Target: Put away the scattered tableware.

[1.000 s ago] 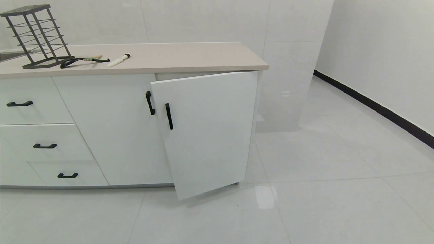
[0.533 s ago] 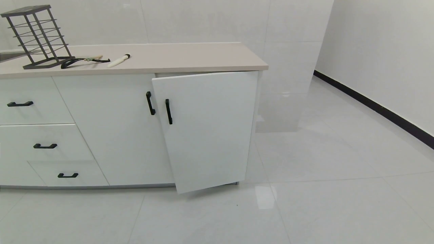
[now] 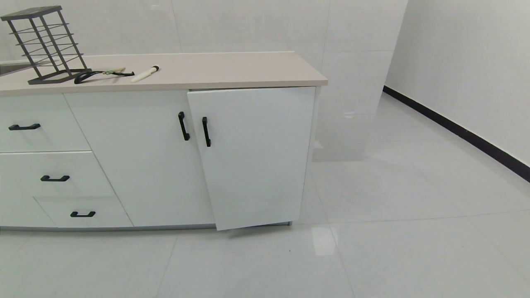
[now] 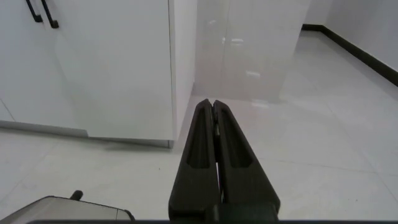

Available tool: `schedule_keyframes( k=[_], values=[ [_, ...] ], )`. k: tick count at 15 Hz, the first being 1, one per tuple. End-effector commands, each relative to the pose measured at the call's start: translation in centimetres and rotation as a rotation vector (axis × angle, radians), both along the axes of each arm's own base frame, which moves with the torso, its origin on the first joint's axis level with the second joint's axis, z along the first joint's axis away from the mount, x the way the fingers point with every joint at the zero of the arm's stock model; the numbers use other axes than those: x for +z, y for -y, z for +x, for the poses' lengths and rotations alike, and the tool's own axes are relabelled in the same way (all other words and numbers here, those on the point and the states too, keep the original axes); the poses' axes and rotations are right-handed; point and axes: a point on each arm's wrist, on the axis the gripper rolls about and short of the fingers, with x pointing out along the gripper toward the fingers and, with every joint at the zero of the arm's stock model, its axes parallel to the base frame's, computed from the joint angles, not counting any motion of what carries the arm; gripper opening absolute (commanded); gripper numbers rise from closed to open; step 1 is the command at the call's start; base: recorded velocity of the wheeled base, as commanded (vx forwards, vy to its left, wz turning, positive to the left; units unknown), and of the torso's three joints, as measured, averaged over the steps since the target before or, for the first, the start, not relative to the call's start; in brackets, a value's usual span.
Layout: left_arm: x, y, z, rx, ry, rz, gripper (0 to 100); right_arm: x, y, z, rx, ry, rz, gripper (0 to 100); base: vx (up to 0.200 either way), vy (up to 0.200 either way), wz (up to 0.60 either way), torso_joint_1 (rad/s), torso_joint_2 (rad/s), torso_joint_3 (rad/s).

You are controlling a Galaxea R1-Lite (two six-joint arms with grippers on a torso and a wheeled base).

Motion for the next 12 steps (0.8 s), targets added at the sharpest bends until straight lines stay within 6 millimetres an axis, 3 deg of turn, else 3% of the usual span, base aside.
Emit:
schedule_keyframes(
  k=[1,3,7,12],
  values=[
    [0.0,0.0,0.01,0.002,-0.001,-0.001,100,-1.44,-0.07,-0.48,-0.03,0.021,-0.002,0,0.0,0.0,0.0,0.0,0.0,0.0],
    [0.0,0.0,0.01,0.0,-0.001,-0.001,100,-1.87,0.15,-0.41,-0.13,-0.041,-0.002,0,0.0,0.0,0.0,0.0,0.0,0.0],
    [0.0,0.0,0.01,0.0,-0.001,-0.001,100,-1.91,0.17,-0.4,-0.136,-0.046,0.025,0,0.0,0.0,0.0,0.0,0.0,0.0],
    [0.0,0.0,0.01,0.002,-0.001,-0.001,100,-1.95,0.17,-0.39,-0.135,-0.05,0.05,0,0.0,0.2,0.0,0.003,0.0,-0.001]
  ],
)
